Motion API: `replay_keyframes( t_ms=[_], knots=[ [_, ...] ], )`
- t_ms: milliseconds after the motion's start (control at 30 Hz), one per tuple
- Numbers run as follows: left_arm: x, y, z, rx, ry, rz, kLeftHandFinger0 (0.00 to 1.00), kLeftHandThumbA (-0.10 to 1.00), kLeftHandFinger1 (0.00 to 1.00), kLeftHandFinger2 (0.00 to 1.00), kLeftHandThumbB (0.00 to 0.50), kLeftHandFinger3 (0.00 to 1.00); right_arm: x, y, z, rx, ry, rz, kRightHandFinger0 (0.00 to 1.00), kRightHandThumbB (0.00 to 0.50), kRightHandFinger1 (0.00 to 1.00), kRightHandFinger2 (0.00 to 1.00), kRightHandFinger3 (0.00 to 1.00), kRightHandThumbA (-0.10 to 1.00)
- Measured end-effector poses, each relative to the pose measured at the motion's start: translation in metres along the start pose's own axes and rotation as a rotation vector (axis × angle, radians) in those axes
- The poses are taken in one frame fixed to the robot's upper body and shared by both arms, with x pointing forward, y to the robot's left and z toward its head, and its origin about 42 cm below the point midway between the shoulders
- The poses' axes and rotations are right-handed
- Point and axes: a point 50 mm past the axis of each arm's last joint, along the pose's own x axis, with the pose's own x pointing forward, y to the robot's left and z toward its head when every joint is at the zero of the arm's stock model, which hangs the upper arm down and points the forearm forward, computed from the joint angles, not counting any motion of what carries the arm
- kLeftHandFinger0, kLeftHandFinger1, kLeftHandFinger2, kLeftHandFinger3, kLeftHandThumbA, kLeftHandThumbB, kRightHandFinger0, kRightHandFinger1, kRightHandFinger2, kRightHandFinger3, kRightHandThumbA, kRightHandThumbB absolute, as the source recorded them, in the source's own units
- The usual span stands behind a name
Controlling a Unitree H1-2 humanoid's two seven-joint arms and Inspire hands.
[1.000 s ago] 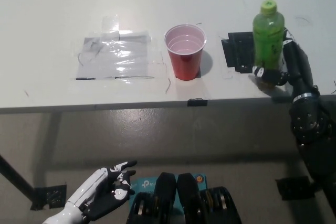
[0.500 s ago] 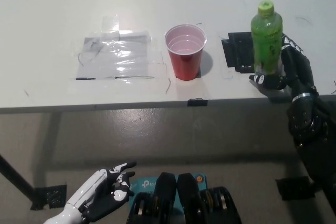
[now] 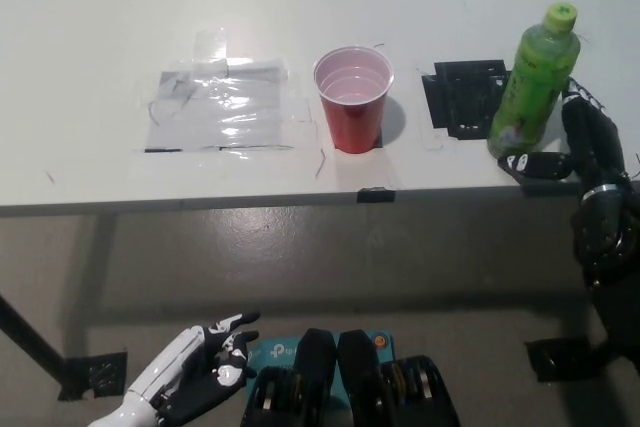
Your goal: The robot uses its right hand to pick up a bottle kept in the middle of the desk and tilt it into a cup kept next to it to pour water out
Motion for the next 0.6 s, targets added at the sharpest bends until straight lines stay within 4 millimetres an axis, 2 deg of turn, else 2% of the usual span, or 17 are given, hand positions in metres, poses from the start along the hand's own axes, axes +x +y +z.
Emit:
replay_keyframes(
  t_ms=[200, 367, 600],
  knots=[
    [-0.002, 0.003, -0.001, -0.003, 0.001, 0.012, 0.73, 1.0, 0.95, 1.0, 0.335, 1.0, -0.012, -0.014, 0.004, -0.002, -0.01, 0.014, 1.0, 0.5, 1.0, 1.0, 1.0, 1.0],
    [-0.004, 0.004, -0.003, -0.007, 0.007, 0.02, 0.74, 1.0, 0.95, 1.0, 0.344, 1.0, -0.03, -0.024, 0.007, 0.01, -0.027, 0.025, 1.0, 0.5, 1.0, 1.0, 1.0, 1.0],
    [-0.005, 0.004, -0.004, -0.009, 0.01, 0.023, 0.73, 1.0, 0.96, 1.0, 0.353, 1.0, -0.075, -0.031, -0.003, 0.038, -0.039, 0.07, 1.0, 0.5, 1.0, 1.0, 1.0, 1.0]
  ],
)
